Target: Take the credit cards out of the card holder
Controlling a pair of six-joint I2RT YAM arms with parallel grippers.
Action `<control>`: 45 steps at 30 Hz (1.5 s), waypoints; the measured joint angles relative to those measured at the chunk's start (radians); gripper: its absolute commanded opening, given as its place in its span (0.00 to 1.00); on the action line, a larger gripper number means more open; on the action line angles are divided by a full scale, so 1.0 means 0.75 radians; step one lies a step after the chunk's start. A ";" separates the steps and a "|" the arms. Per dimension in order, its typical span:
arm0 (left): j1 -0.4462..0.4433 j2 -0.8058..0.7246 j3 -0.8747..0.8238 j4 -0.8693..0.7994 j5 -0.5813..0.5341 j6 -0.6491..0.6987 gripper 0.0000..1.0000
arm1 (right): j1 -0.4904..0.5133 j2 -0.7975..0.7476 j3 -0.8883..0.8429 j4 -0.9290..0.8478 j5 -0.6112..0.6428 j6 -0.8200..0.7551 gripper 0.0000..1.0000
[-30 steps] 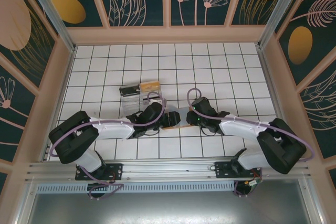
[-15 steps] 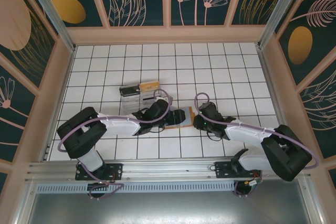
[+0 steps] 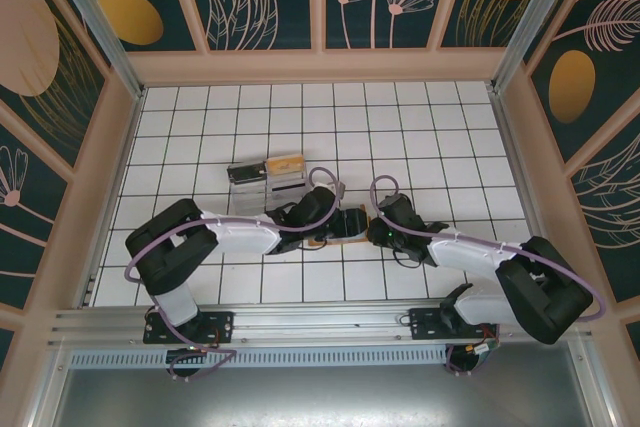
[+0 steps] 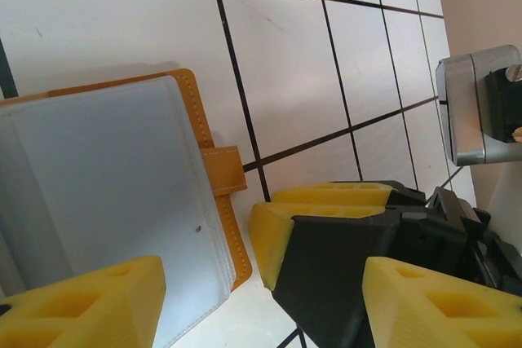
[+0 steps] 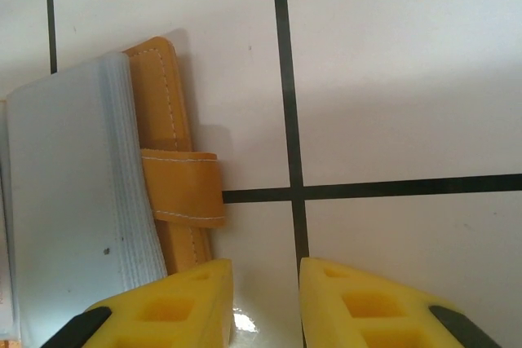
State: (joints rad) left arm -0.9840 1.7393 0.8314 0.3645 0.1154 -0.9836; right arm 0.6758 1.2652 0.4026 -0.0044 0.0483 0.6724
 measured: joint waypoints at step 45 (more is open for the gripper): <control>0.084 -0.207 -0.356 -0.064 -0.230 -0.038 0.18 | 0.101 0.397 0.323 0.171 -0.377 0.025 0.23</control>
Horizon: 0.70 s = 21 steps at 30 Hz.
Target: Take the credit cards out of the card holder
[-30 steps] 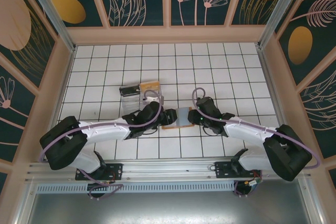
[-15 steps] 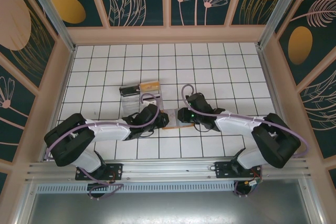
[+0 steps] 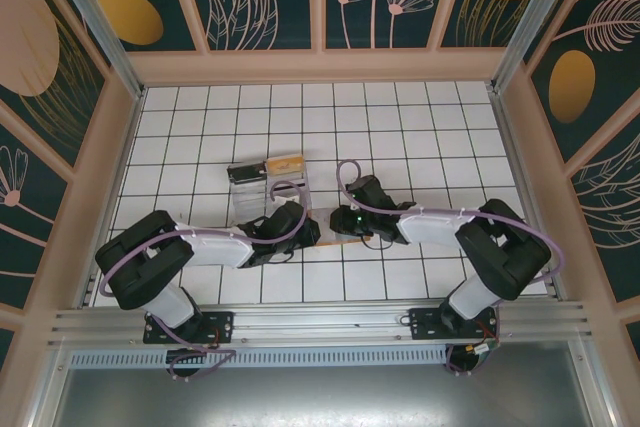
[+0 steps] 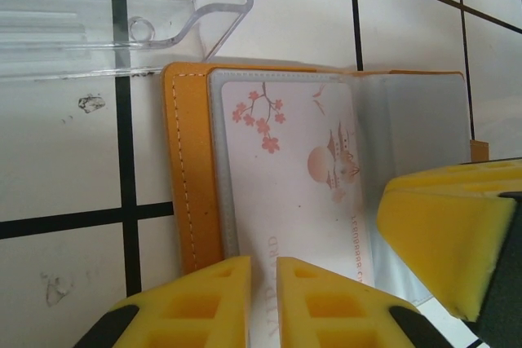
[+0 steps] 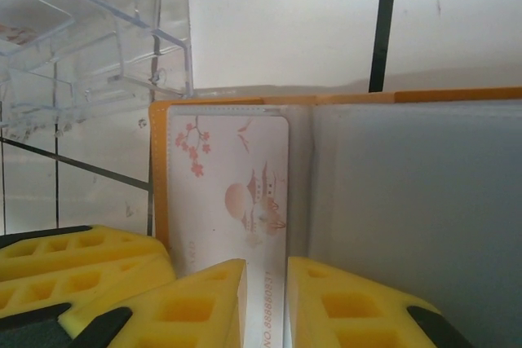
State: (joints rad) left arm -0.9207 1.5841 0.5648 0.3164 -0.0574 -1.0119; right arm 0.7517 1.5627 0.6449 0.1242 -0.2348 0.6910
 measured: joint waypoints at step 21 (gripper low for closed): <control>0.009 0.035 -0.003 0.042 0.019 -0.014 0.13 | -0.025 0.047 0.017 0.002 -0.031 0.035 0.05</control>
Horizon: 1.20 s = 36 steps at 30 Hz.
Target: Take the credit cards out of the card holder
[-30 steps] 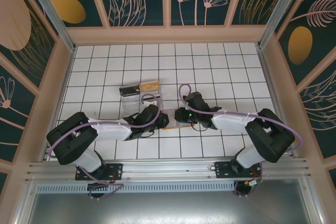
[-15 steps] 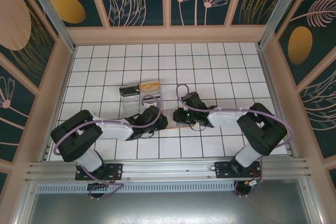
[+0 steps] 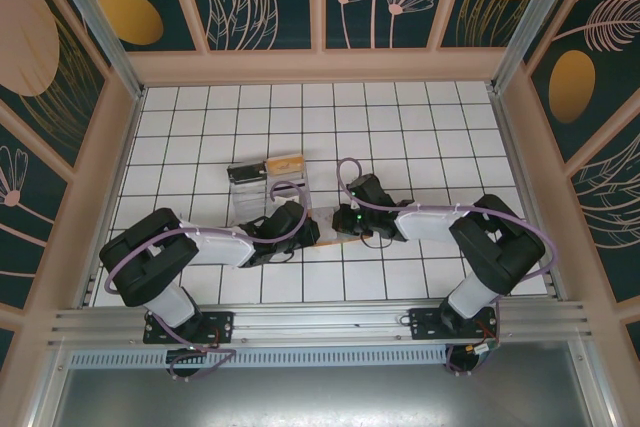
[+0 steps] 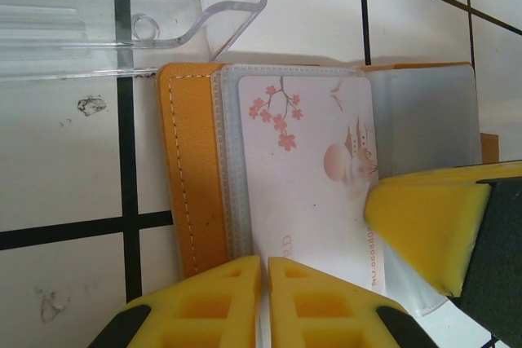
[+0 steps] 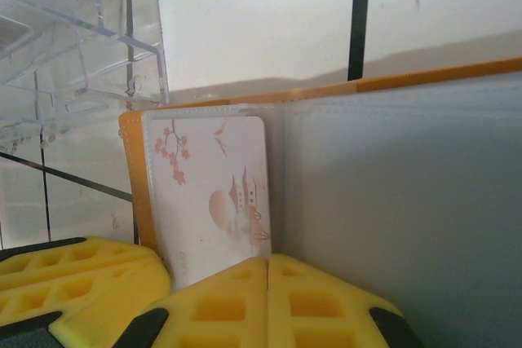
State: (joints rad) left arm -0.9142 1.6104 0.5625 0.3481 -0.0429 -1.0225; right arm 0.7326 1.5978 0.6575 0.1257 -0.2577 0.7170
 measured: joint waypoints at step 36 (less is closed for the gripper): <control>0.000 -0.016 0.034 -0.093 0.000 0.002 0.16 | -0.081 -0.072 -0.077 0.010 -0.054 -0.007 0.05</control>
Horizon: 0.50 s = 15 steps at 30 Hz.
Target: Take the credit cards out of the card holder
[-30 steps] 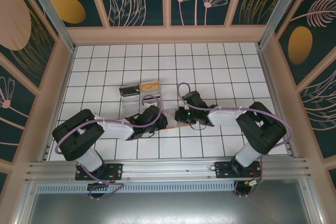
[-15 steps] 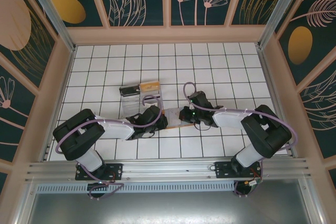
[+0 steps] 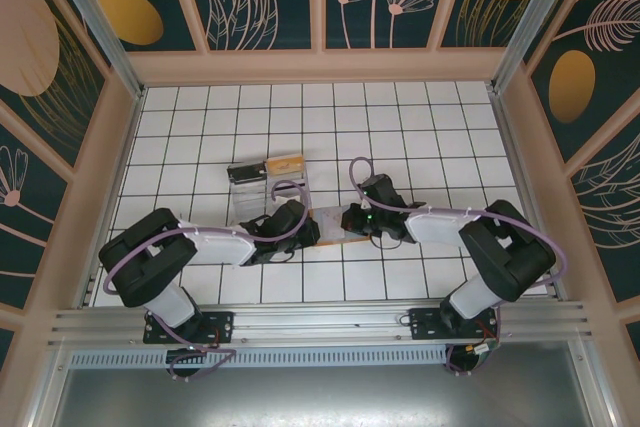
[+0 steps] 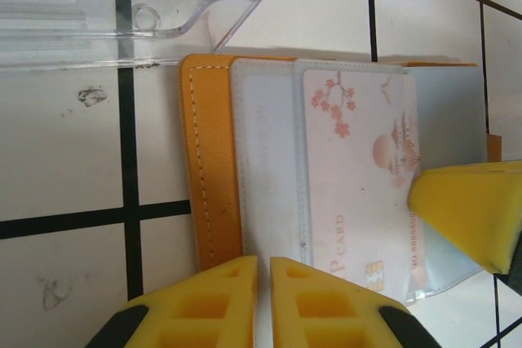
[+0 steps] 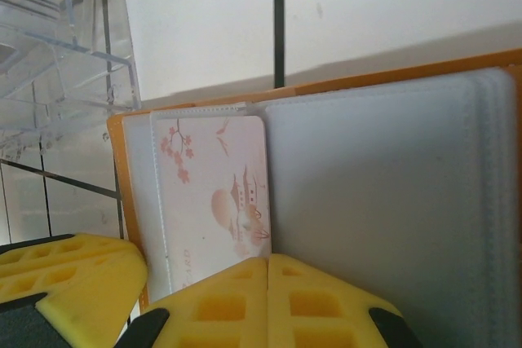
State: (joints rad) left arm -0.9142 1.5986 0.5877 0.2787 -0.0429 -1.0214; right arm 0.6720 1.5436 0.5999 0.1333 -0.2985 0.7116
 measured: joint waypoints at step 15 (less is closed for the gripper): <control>0.000 0.008 0.066 -0.019 0.011 0.047 0.10 | 0.014 0.057 0.045 0.013 -0.025 -0.030 0.06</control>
State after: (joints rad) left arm -0.9142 1.6043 0.6369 0.2642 -0.0345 -0.9859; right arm 0.6827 1.5867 0.6338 0.1429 -0.3172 0.6895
